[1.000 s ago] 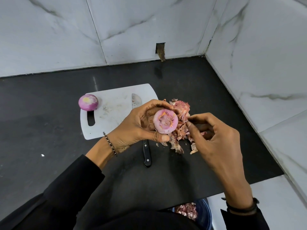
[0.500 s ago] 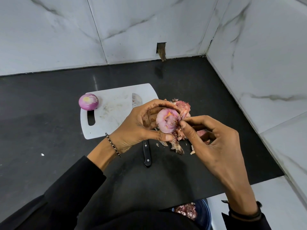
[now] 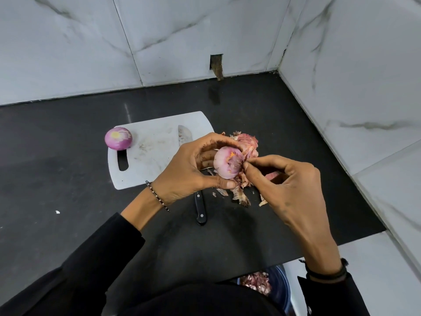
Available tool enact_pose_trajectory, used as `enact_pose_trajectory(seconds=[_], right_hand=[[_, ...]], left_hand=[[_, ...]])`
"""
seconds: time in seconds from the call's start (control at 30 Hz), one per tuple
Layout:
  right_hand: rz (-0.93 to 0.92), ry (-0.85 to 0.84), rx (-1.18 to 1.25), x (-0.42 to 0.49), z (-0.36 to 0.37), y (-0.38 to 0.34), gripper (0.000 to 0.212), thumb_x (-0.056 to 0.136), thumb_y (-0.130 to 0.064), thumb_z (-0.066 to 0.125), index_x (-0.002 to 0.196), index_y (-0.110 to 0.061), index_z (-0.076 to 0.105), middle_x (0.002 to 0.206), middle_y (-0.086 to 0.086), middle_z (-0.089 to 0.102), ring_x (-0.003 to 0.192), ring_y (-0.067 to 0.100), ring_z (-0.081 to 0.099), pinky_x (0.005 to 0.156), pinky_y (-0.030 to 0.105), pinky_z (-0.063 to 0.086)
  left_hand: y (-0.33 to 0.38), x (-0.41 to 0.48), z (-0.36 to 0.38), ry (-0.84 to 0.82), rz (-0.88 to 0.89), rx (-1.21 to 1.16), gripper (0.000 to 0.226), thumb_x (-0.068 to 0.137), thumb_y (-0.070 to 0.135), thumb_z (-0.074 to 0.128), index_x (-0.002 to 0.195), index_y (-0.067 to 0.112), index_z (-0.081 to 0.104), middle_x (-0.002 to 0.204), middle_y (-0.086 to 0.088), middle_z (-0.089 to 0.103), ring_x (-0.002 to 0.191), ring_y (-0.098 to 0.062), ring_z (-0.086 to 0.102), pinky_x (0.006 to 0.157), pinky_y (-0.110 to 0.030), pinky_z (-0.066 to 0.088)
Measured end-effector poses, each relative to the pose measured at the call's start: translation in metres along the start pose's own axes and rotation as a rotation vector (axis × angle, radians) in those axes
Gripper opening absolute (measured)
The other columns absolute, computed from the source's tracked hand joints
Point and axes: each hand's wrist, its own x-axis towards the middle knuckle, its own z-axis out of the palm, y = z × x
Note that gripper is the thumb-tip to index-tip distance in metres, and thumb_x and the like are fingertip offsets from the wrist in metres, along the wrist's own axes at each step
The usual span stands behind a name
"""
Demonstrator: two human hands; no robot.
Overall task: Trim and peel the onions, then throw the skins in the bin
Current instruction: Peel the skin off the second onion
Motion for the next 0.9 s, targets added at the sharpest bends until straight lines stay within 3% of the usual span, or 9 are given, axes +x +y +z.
enact_pose_trajectory(seconds=[0.17,0.47,0.63,0.77,0.9], right_hand=[[0.037,-0.001,-0.002,0.000,-0.001,0.001,0.011,0.090,-0.023,0.073,0.088,-0.035,0.074,0.079,-0.022,0.071,0.080,-0.002,0.067,0.066,0.008,0.047],[0.024,-0.016,-0.025,0.000,-0.001,-0.001,0.015,0.089,-0.030,0.075,0.090,-0.045,0.072,0.080,-0.029,0.071,0.080,-0.003,0.068,0.066,0.008,0.048],[0.098,-0.038,-0.063,0.003,-0.003,0.004,0.006,0.091,-0.026,0.076,0.092,-0.030,0.079,0.077,-0.024,0.072,0.076,-0.007,0.067,0.064,0.006,0.046],[0.134,-0.061,-0.086,0.004,0.002,0.002,0.011,0.090,-0.030,0.070,0.080,-0.033,0.067,0.072,-0.016,0.067,0.068,-0.002,0.063,0.060,0.011,0.046],[0.188,-0.060,0.018,0.003,0.008,0.006,0.011,0.087,-0.035,0.062,0.085,-0.024,0.064,0.072,-0.014,0.063,0.062,0.004,0.057,0.056,0.017,0.044]], left_hand=[[-0.003,0.000,0.004,0.001,0.003,-0.013,0.064,0.062,-0.005,0.087,0.119,0.003,0.058,0.115,-0.007,0.068,0.111,-0.024,0.066,0.092,-0.037,0.056],[-0.005,0.000,0.007,0.043,0.065,0.130,0.062,0.064,0.005,0.089,0.120,0.009,0.061,0.118,-0.001,0.066,0.115,-0.021,0.063,0.096,-0.037,0.053],[-0.004,-0.002,0.009,0.060,0.091,0.217,0.061,0.064,0.010,0.090,0.119,0.015,0.063,0.117,0.004,0.067,0.112,-0.017,0.063,0.095,-0.034,0.054],[-0.001,-0.004,0.013,0.070,0.074,0.186,0.063,0.062,0.010,0.092,0.119,0.015,0.063,0.117,0.004,0.067,0.110,-0.015,0.064,0.091,-0.030,0.055],[-0.002,-0.003,0.015,0.058,0.019,0.072,0.067,0.060,0.006,0.092,0.119,0.010,0.060,0.119,-0.003,0.066,0.111,-0.021,0.065,0.088,-0.039,0.058]])
